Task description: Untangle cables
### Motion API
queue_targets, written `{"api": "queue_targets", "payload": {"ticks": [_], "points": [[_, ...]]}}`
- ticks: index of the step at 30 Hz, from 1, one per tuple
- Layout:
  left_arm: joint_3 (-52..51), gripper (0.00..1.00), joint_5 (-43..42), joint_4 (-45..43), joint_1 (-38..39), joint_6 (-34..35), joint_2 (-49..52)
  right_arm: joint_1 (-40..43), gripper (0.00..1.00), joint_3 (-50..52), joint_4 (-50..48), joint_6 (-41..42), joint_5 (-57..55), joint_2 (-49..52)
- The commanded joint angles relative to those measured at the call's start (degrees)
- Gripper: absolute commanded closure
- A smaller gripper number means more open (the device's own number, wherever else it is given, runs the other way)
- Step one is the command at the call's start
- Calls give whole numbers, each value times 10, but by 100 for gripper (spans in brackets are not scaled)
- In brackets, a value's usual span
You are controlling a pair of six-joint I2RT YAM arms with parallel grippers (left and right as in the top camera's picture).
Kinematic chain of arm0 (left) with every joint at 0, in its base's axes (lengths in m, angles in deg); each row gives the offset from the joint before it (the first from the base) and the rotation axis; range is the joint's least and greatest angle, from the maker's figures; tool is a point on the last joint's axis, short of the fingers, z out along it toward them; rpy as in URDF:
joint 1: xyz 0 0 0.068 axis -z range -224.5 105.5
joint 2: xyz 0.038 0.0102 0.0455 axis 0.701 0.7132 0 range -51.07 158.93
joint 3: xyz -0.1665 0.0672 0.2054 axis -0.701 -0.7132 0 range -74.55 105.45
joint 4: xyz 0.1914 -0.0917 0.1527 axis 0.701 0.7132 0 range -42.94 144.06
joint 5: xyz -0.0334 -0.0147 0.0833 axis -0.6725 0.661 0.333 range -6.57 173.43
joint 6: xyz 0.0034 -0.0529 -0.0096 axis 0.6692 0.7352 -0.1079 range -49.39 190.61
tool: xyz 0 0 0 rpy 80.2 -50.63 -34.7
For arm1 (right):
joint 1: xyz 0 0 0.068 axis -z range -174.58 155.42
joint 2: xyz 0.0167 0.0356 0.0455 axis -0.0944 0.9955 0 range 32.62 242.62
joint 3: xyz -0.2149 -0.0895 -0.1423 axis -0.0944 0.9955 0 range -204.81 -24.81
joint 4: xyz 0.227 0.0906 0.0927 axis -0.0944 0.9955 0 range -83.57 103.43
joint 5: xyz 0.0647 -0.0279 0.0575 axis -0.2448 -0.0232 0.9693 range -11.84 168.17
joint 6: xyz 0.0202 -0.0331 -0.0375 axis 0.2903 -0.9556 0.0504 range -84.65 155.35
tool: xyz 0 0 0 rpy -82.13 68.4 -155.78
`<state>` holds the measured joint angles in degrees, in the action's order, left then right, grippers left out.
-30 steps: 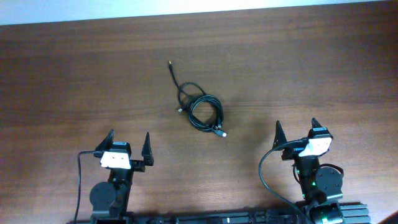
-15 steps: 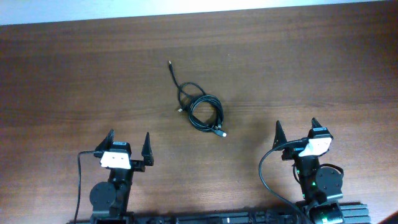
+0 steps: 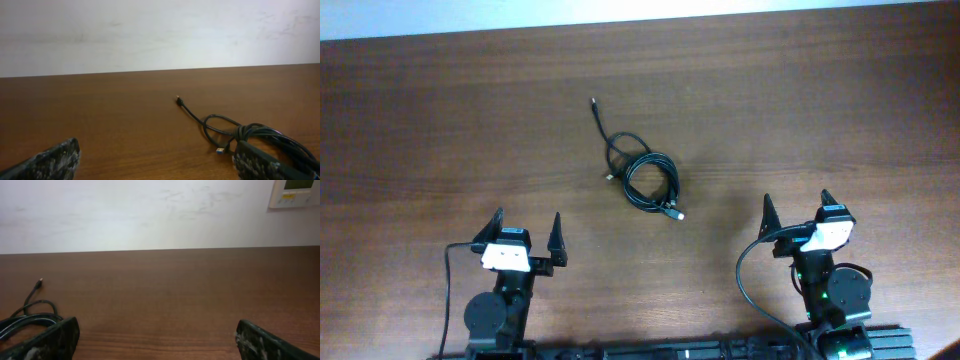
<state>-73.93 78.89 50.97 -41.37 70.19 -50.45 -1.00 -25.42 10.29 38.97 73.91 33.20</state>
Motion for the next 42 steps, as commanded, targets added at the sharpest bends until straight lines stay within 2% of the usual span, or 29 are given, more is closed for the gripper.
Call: {"api": "queue_targets", "payload": {"ticks": [1, 9, 14, 19, 23, 27, 33, 39, 42], "points": [[2, 1, -11, 1, -3, 32, -3, 1, 1, 3, 5, -2, -1, -4], [60, 1, -10, 86, -3, 39, 10, 1, 2, 3, 4, -2, -1, -4], [89, 1, -11, 91, -3, 43, 57, 1, 2, 3, 4, -2, -1, -4], [135, 1, -21, 91, -3, 43, 148, 1, 2, 3, 5, -2, -1, -4], [204, 1, -24, 124, -3, 43, 249, 1, 2, 3, 5, -2, -1, -4], [260, 1, -63, 148, -3, 43, 321, 1, 2, 3, 4, -2, -1, -4], [340, 1, -108, 211, -3, 43, 433, 1, 2, 3, 4, -2, -1, -4], [419, 2, -108, 306, -3, 43, 552, 1, 2, 3, 5, -2, -1, -4], [433, 1, -107, 322, -3, 42, 587, 1, 2, 3, 4, -2, -1, -4]]}}
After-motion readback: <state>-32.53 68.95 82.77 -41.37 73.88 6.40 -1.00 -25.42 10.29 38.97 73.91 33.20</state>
